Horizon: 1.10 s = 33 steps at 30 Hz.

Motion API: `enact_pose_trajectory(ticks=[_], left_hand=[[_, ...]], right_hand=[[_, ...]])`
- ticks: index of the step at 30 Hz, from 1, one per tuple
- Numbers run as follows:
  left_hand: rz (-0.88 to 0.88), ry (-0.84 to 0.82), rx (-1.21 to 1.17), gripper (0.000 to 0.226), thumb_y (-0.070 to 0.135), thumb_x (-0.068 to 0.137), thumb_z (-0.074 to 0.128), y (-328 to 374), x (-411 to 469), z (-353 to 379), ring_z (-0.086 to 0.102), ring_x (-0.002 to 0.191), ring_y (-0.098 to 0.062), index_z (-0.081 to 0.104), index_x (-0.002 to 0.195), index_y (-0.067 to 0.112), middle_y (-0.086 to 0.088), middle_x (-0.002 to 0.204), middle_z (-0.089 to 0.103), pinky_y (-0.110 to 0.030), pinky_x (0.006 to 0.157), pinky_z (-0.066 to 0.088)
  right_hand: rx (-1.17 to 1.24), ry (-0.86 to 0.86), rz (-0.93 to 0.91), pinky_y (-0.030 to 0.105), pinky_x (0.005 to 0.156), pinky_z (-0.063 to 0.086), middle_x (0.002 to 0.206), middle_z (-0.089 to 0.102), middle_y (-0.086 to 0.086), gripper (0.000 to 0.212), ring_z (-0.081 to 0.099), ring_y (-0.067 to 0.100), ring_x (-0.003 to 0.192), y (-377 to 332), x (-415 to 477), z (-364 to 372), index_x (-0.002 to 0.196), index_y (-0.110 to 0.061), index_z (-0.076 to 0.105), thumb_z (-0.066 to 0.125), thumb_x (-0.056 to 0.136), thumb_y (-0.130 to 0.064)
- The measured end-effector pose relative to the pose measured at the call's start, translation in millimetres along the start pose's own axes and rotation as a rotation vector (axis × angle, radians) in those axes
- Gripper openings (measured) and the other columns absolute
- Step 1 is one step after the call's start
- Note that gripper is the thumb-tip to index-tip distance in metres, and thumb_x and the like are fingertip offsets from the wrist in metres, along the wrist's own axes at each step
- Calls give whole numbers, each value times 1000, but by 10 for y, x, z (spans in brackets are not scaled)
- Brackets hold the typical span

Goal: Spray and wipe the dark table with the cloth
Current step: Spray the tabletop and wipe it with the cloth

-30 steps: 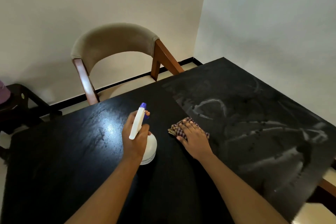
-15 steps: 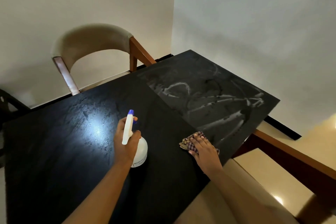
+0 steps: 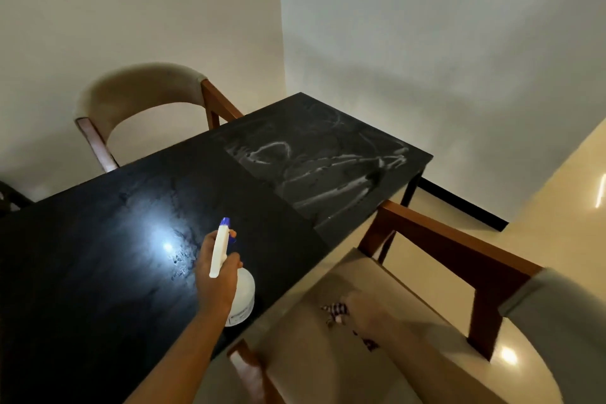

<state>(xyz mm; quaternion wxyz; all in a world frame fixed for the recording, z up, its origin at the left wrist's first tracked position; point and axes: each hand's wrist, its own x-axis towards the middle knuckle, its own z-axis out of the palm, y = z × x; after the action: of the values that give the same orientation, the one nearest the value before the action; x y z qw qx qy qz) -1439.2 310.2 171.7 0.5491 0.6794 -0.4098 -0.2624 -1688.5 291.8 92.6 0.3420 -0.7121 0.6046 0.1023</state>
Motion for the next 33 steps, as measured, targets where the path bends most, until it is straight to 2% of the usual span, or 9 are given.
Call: enact_pose_trajectory(ticks=[3,6,11,14,17,21,27,31,33], left_hand=[[-20,-11,-40,39,-6,83,54,70,-547,195,61,67,-11,58,98,30,-1,96,65,-18,59,50],[-25,-45,-78,34,-9,81,54,181,-1076,430,60,76,-24,60,101,18,-5,99,66,-12,56,50],[-91,-88,-106,26,-3,86,56,431,-1813,675,57,67,-9,61,105,14,-4,87,60,-4,58,44],[-158,-136,-105,26,7,89,59,447,-2056,801,59,67,-14,59,111,20,-8,84,62,-12,61,50],[-230,-193,-52,24,15,89,62,381,-2206,946,61,70,-13,57,113,16,-5,83,62,-33,78,56],[-276,-207,-53,29,11,89,62,447,-2437,1210,60,71,-12,54,117,11,-2,82,60,-15,60,44],[-284,-208,-65,28,7,90,60,726,-2563,1791,56,69,-13,50,113,19,-1,82,58,-10,50,47],[-298,-149,-61,35,10,88,62,807,-2557,2358,61,77,-15,54,120,19,-4,98,65,-23,63,51],[-298,-78,-73,38,11,88,62,876,-2558,2628,62,80,-15,56,125,16,-6,107,67,-26,61,50]], right_hand=[[73,67,-45,26,83,43,103,63,-2,28,56,12,93,303,-354,45,111,-20,64,52,95,-39],[52,95,-88,26,76,38,108,63,4,28,55,16,96,521,-756,-58,113,-15,61,52,96,-36],[185,147,-123,26,69,38,94,61,2,25,55,15,85,749,-1304,-159,109,-18,61,54,95,-37],[308,181,-94,25,72,40,98,61,-1,30,56,14,89,871,-1521,-161,117,-21,58,52,95,-40],[437,221,-59,24,74,39,110,64,2,36,54,12,93,989,-1684,-123,126,-22,56,51,96,-42],[603,232,-43,25,72,40,110,64,1,34,55,13,96,1197,-1834,-177,127,-24,56,50,97,-39],[864,230,-73,34,92,45,111,67,2,31,59,19,104,1690,-1723,-537,119,-21,62,53,96,-40],[989,167,-120,34,91,45,101,66,-3,32,60,16,97,2128,-1482,-896,120,-20,61,50,97,-40],[1060,124,-145,41,99,44,110,65,-3,35,59,18,104,2354,-1398,-1052,123,-26,58,50,96,-45]])
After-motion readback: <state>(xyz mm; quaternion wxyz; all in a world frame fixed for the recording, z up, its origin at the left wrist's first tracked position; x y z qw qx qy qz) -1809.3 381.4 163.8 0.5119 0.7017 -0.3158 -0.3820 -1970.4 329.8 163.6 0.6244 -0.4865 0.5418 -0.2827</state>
